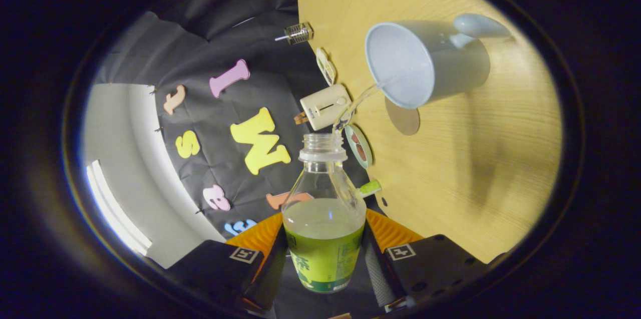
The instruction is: Take the bottle from table, then pour the juice into the cup, finally place the bottle on the coaster
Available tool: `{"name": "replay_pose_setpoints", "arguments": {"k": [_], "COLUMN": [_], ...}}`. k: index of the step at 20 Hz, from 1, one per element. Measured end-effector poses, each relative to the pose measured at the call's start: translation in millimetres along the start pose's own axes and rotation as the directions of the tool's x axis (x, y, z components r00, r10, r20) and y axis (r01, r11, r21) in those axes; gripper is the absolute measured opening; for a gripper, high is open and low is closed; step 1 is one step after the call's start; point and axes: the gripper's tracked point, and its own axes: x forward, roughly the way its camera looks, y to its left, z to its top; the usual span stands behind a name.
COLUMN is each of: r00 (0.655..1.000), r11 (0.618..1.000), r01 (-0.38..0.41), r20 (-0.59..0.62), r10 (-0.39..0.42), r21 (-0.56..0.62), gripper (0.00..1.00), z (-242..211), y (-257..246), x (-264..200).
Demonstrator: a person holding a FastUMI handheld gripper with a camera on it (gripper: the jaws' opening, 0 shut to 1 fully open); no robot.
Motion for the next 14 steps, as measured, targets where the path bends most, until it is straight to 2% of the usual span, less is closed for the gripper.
{"name": "replay_pose_setpoints", "arguments": {"k": [14], "r00": [0.997], "r11": [0.984], "r01": [-0.072], "r20": [-0.001], "r10": [0.073], "r21": [0.164], "gripper": [0.77], "z": [3.6], "y": [15.9], "x": [-1.5]}}
